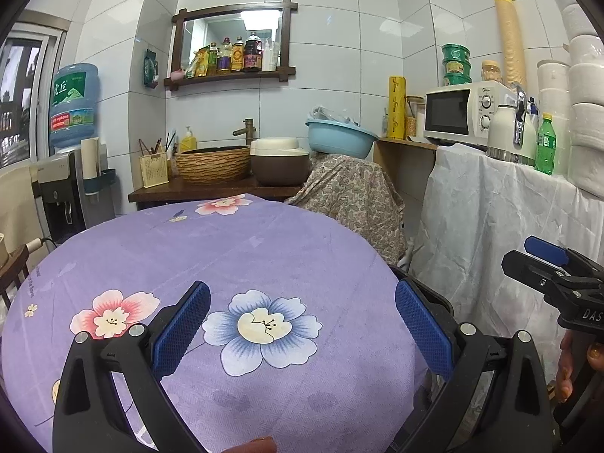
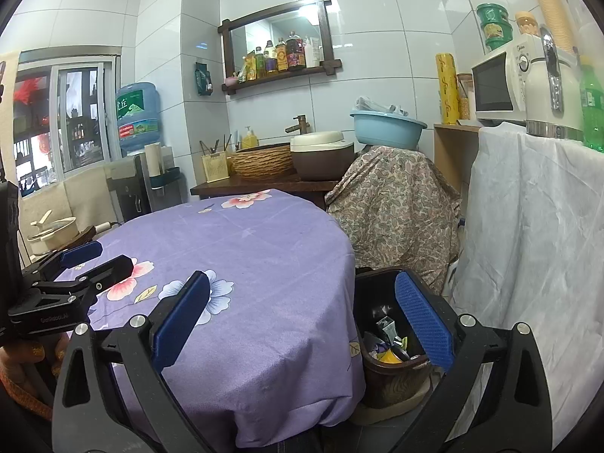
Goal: Collect trash
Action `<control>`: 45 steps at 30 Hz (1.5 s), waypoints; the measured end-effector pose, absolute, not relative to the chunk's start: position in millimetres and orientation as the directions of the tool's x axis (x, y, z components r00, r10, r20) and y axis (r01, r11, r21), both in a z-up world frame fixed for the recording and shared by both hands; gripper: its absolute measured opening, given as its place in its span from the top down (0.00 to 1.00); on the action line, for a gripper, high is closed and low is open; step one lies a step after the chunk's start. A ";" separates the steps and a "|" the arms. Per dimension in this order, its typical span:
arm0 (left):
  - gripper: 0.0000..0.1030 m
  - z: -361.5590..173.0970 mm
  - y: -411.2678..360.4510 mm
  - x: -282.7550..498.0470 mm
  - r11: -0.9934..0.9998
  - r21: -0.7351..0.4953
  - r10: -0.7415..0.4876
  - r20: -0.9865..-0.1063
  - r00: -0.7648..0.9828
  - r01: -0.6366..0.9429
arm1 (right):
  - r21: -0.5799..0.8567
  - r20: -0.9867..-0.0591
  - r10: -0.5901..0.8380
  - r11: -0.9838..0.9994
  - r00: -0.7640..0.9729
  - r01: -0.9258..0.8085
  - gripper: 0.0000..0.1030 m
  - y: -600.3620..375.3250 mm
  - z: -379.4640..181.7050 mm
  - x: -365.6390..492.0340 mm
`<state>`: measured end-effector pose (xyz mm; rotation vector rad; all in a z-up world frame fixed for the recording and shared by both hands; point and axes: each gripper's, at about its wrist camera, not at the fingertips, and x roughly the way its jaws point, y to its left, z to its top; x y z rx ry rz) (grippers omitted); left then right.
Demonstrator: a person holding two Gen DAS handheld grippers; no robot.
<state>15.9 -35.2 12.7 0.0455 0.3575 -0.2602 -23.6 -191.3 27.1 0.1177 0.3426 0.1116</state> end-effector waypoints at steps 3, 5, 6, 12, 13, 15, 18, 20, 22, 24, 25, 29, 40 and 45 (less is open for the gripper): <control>0.06 13.0 -35.5 16.3 0.965 -0.012 -0.249 -0.352 0.902 0.261 | 0.134 -0.331 0.126 0.987 0.935 -0.085 0.06 -191.5 24.8 -24.0; 0.06 12.4 -36.3 15.9 0.969 -0.003 -0.234 -0.351 0.907 0.248 | 0.134 -0.331 0.122 0.988 0.936 -0.082 0.06 -191.1 23.5 -24.6; 0.06 12.5 -35.4 16.2 0.970 -0.001 -0.229 -0.350 0.908 0.244 | 0.134 -0.331 0.122 0.988 0.936 -0.081 0.06 -191.1 23.2 -24.7; 0.05 13.1 -33.5 17.2 0.969 -0.015 -0.235 -0.355 0.905 0.246 | 0.136 -0.336 0.120 0.988 0.934 -0.078 0.06 -190.8 22.5 -25.1; 0.05 12.9 -34.0 17.5 0.969 -0.012 -0.235 -0.357 0.904 0.247 | 0.136 -0.336 0.120 0.988 0.934 -0.078 0.06 -190.6 22.4 -25.3; 0.05 12.9 -34.9 18.3 0.969 -0.009 -0.234 -0.359 0.903 0.248 | 0.135 -0.334 0.119 0.988 0.935 -0.077 0.06 -190.7 22.5 -25.5; 0.05 13.0 -34.9 18.6 0.968 -0.011 -0.239 -0.362 0.901 0.252 | 0.136 -0.334 0.117 0.988 0.935 -0.076 0.06 -190.5 22.9 -25.2; 0.05 13.0 -34.5 18.7 0.968 -0.011 -0.239 -0.362 0.901 0.252 | 0.138 -0.335 0.117 0.988 0.935 -0.075 0.06 -190.6 22.7 -25.2; 0.05 13.0 -34.1 19.1 0.968 -0.013 -0.239 -0.363 0.900 0.252 | 0.139 -0.337 0.116 0.988 0.934 -0.073 0.06 -190.3 22.7 -25.0; 0.05 12.9 -34.2 18.9 0.968 -0.012 -0.238 -0.365 0.900 0.251 | 0.139 -0.337 0.116 0.988 0.934 -0.072 0.06 -190.1 22.5 -25.5; 0.05 12.8 -34.3 18.8 0.968 -0.014 -0.238 -0.366 0.900 0.251 | 0.139 -0.337 0.116 0.988 0.935 -0.072 0.06 -190.1 22.8 -25.2; 0.05 12.9 -33.8 18.0 0.966 -0.026 -0.248 -0.365 0.897 0.257 | 0.139 -0.338 0.114 0.988 0.934 -0.071 0.06 -189.7 22.8 -25.1; 0.05 12.8 -38.7 18.8 0.964 -0.019 -0.251 -0.376 0.892 0.264 | 0.143 -0.343 0.110 0.988 0.933 -0.064 0.06 -189.6 21.9 -23.4; 0.05 13.1 -38.9 19.3 0.964 -0.020 -0.252 -0.377 0.891 0.264 | 0.145 -0.345 0.111 0.987 0.932 -0.064 0.06 -189.8 21.5 -23.4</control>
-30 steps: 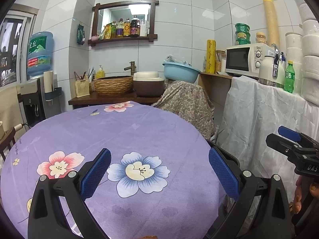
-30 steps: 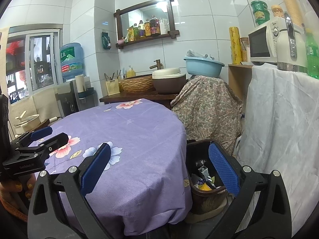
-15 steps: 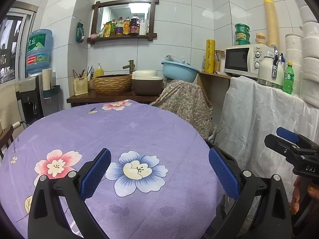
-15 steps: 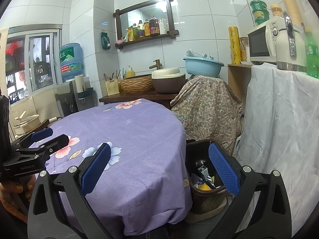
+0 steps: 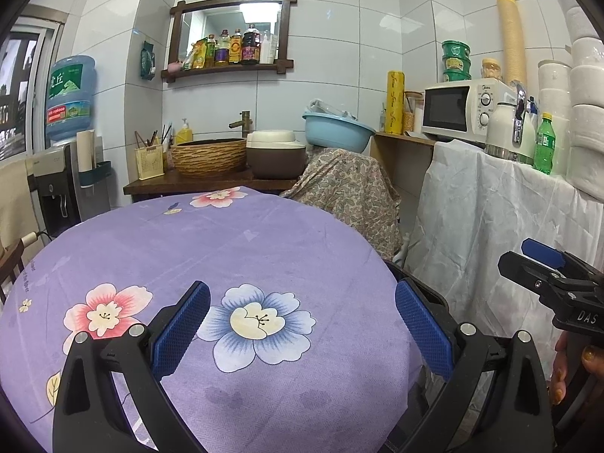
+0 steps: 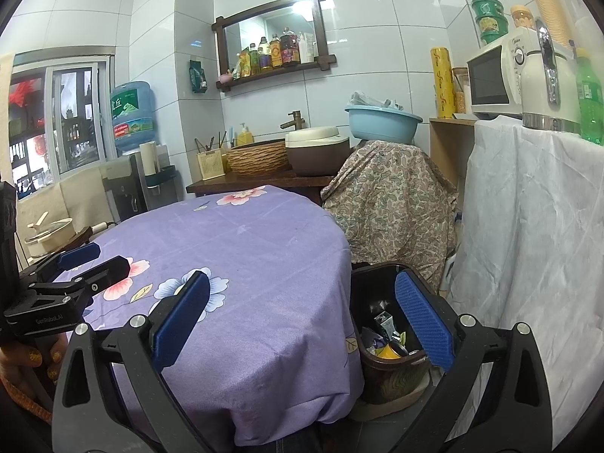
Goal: Collect trash
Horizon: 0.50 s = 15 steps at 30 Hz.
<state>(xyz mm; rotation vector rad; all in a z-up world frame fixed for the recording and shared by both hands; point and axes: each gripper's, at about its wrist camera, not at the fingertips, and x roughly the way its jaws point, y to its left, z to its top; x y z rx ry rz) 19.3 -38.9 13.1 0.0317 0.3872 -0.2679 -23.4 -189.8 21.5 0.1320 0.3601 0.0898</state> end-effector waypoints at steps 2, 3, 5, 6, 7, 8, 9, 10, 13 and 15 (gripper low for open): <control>0.05 13.2 -38.9 19.3 0.964 -0.020 -0.251 -0.377 0.892 0.264 | 0.144 -0.345 0.111 0.987 0.932 -0.064 0.06 -189.8 21.5 -23.5; 0.05 13.2 -38.8 19.3 0.964 -0.019 -0.252 -0.377 0.891 0.264 | 0.144 -0.344 0.111 0.988 0.932 -0.064 0.06 -189.5 21.8 -23.4; 0.05 12.9 -39.2 19.2 0.964 -0.017 -0.251 -0.377 0.892 0.264 | 0.144 -0.344 0.111 0.987 0.932 -0.064 0.06 -189.5 21.9 -23.4; 0.05 12.6 -39.5 19.7 0.964 -0.016 -0.250 -0.377 0.892 0.264 | 0.144 -0.344 0.111 0.987 0.932 -0.064 0.06 -189.5 22.0 -23.4; 0.05 12.1 -39.9 19.9 0.964 -0.015 -0.250 -0.378 0.891 0.264 | 0.145 -0.344 0.111 0.987 0.932 -0.064 0.06 -189.6 21.9 -23.3; 0.05 11.8 -39.9 20.2 0.964 -0.015 -0.250 -0.379 0.891 0.264 | 0.145 -0.345 0.112 0.987 0.932 -0.064 0.06 -189.8 21.9 -23.3; 0.05 11.4 -39.9 20.3 0.964 -0.014 -0.249 -0.380 0.891 0.264 | 0.145 -0.346 0.111 0.987 0.932 -0.064 0.06 -189.8 21.9 -23.3; 0.05 11.0 -40.1 20.3 0.965 -0.013 -0.248 -0.381 0.891 0.263 | 0.145 -0.347 0.111 0.987 0.931 -0.063 0.06 -189.7 21.5 -23.3; 0.05 10.2 -39.8 20.2 0.965 -0.012 -0.247 -0.384 0.890 0.263 | 0.147 -0.349 0.109 0.987 0.931 -0.061 0.06 -189.3 19.4 -23.7; 0.05 10.0 -39.5 20.2 0.965 -0.013 -0.248 -0.384 0.889 0.263 | 0.148 -0.351 0.108 0.987 0.930 -0.059 0.06 -188.6 18.4 -23.2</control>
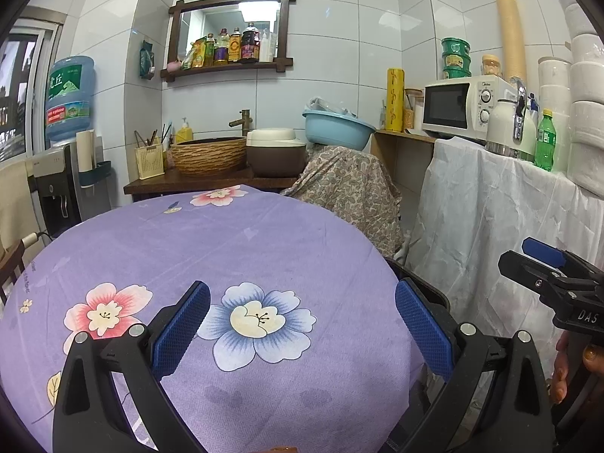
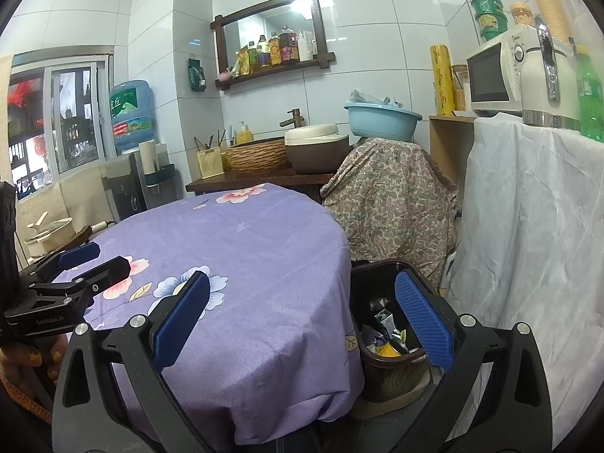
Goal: Collect trash
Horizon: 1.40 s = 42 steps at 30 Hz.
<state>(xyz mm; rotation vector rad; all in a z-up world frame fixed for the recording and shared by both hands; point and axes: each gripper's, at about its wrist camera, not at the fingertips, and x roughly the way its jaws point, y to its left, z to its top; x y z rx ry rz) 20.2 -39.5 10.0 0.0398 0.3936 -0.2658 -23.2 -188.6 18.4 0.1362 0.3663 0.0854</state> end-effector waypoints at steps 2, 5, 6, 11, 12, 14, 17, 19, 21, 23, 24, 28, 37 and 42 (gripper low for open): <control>0.05 10.0 -39.9 20.0 0.965 -0.011 -0.247 -0.384 0.890 0.263 | 0.148 -0.353 0.106 0.987 0.929 -0.057 0.06 -187.6 17.9 -23.0; 0.05 9.8 -39.6 20.2 0.965 -0.011 -0.247 -0.385 0.889 0.263 | 0.150 -0.354 0.107 0.987 0.929 -0.056 0.06 -187.3 17.3 -23.4; 0.05 9.9 -39.5 20.3 0.965 -0.012 -0.247 -0.386 0.889 0.263 | 0.149 -0.355 0.106 0.987 0.929 -0.056 0.06 -187.2 17.5 -22.9; 0.05 8.7 -39.1 20.7 0.964 -0.012 -0.249 -0.390 0.886 0.265 | 0.150 -0.356 0.105 0.987 0.928 -0.055 0.06 -186.8 17.0 -22.2; 0.05 8.8 -39.0 20.7 0.964 -0.012 -0.250 -0.390 0.886 0.266 | 0.150 -0.357 0.105 0.987 0.928 -0.055 0.06 -186.7 17.0 -22.2; 0.05 8.8 -39.2 20.8 0.964 -0.011 -0.248 -0.390 0.887 0.264 | 0.150 -0.358 0.105 0.987 0.928 -0.054 0.06 -186.4 16.5 -22.0; 0.05 8.0 -38.8 20.9 0.964 -0.013 -0.250 -0.392 0.885 0.266 | 0.151 -0.362 0.105 0.987 0.926 -0.053 0.06 -185.3 14.8 -22.2; 0.05 7.8 -38.8 20.7 0.964 -0.011 -0.249 -0.393 0.885 0.266 | 0.149 -0.362 0.104 0.987 0.926 -0.053 0.06 -184.4 14.0 -23.1; 0.05 6.4 -39.8 21.5 0.964 -0.011 -0.248 -0.394 0.885 0.266 | 0.149 -0.362 0.104 0.987 0.926 -0.052 0.06 -183.8 14.3 -22.6; 0.05 5.4 -39.6 21.4 0.964 -0.011 -0.249 -0.394 0.884 0.266 | 0.150 -0.363 0.103 0.987 0.926 -0.052 0.06 -183.7 13.9 -22.8; 0.05 5.5 -39.7 21.4 0.964 -0.011 -0.249 -0.395 0.884 0.266 | 0.150 -0.364 0.103 0.987 0.925 -0.051 0.06 -183.7 13.9 -22.7; 0.05 4.1 -40.8 21.5 0.964 -0.010 -0.247 -0.397 0.884 0.265 | 0.151 -0.368 0.104 0.987 0.924 -0.051 0.06 -183.0 14.9 -22.0; 0.05 1.8 -40.6 21.3 0.964 -0.009 -0.247 -0.401 0.882 0.266 | 0.152 -0.370 0.104 0.987 0.923 -0.050 0.06 -182.1 14.6 -23.0; 0.05 1.1 -41.7 21.5 0.964 -0.006 -0.247 -0.402 0.882 0.267 | 0.151 -0.372 0.103 0.987 0.922 -0.050 0.06 -182.7 14.4 -22.1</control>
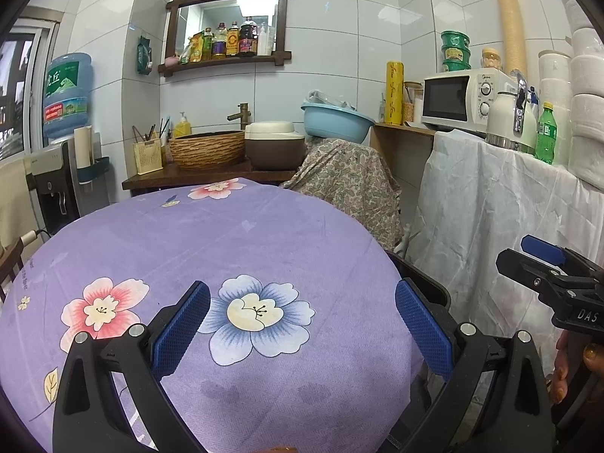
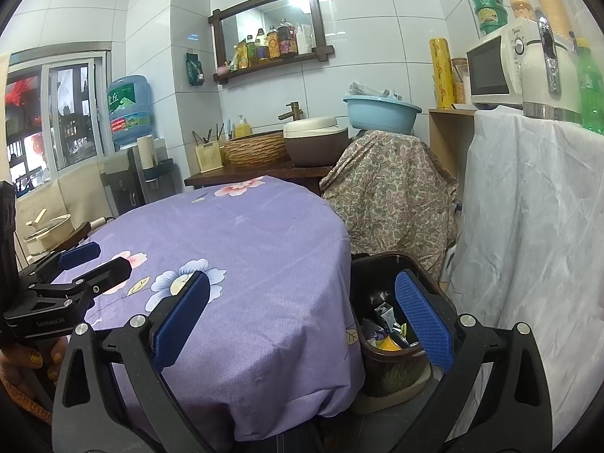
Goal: Collect trash
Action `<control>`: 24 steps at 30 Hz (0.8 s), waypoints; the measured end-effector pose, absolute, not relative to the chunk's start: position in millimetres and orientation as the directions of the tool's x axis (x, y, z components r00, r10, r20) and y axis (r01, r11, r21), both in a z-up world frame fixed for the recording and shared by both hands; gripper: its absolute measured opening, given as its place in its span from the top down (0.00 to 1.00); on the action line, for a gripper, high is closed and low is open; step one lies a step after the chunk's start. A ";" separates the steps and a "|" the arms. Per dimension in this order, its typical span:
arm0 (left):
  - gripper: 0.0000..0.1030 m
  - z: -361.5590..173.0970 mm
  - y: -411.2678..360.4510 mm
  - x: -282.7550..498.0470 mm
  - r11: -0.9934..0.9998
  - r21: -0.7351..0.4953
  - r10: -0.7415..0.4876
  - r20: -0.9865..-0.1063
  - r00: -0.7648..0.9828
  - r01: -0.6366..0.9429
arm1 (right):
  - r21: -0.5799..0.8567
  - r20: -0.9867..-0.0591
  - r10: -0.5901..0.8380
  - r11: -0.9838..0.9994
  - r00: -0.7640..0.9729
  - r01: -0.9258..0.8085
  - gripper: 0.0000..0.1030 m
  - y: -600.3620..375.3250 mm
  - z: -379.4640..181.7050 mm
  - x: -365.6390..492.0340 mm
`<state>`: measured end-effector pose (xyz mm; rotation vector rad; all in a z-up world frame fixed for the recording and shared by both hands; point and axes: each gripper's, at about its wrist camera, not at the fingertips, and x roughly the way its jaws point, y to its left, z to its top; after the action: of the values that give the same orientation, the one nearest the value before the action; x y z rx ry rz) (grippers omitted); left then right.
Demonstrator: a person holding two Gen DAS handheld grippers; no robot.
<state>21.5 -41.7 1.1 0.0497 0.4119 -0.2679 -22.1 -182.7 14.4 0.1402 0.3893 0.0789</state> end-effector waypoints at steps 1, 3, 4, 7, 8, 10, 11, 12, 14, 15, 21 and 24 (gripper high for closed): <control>0.05 1.1 -41.3 21.4 0.964 -0.009 -0.248 -0.401 0.882 0.267 | 0.152 -0.372 0.104 0.987 0.922 -0.050 0.06 -182.7 14.4 -22.0; 0.05 0.9 -40.7 20.5 0.962 -0.015 -0.255 -0.396 0.882 0.272 | 0.151 -0.372 0.103 0.987 0.923 -0.049 0.06 -182.4 14.3 -22.6; 0.05 1.0 -40.4 21.1 0.962 -0.015 -0.258 -0.396 0.881 0.274 | 0.151 -0.372 0.103 0.987 0.922 -0.049 0.06 -182.9 14.5 -22.0; 0.05 0.8 -41.6 20.9 0.963 -0.011 -0.251 -0.398 0.882 0.269 | 0.151 -0.375 0.100 0.987 0.922 -0.046 0.06 -182.4 13.6 -21.5; 0.05 0.8 -41.9 21.2 0.964 -0.008 -0.248 -0.400 0.882 0.267 | 0.153 -0.375 0.100 0.987 0.922 -0.045 0.06 -182.2 13.0 -21.7; 0.05 1.0 -42.2 21.3 0.964 -0.005 -0.246 -0.402 0.882 0.267 | 0.155 -0.376 0.099 0.987 0.921 -0.042 0.06 -181.6 11.9 -20.7; 0.05 1.5 -42.3 21.6 0.963 -0.005 -0.248 -0.402 0.881 0.269 | 0.154 -0.375 0.098 0.987 0.922 -0.042 0.06 -181.7 11.9 -20.9; 0.05 1.3 -42.2 21.2 0.963 -0.005 -0.248 -0.402 0.881 0.269 | 0.154 -0.375 0.099 0.987 0.922 -0.043 0.06 -181.9 12.0 -20.7; 0.05 1.3 -42.6 21.3 0.963 -0.005 -0.247 -0.402 0.881 0.268 | 0.154 -0.376 0.099 0.987 0.921 -0.043 0.06 -182.0 11.8 -20.8; 0.05 1.3 -42.7 21.3 0.963 -0.004 -0.247 -0.402 0.882 0.268 | 0.155 -0.376 0.099 0.987 0.921 -0.043 0.06 -182.1 11.9 -20.6; 0.05 2.0 -42.6 21.4 0.963 -0.003 -0.247 -0.401 0.882 0.268 | 0.155 -0.376 0.099 0.987 0.921 -0.043 0.06 -181.7 12.1 -20.8; 0.05 1.8 -42.8 21.1 0.963 -0.002 -0.246 -0.401 0.882 0.268 | 0.155 -0.376 0.099 0.987 0.921 -0.043 0.06 -181.7 12.1 -20.6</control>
<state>21.1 -42.8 1.8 0.0543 0.4108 -0.2681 -20.6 -181.7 12.1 0.1450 0.3934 0.0728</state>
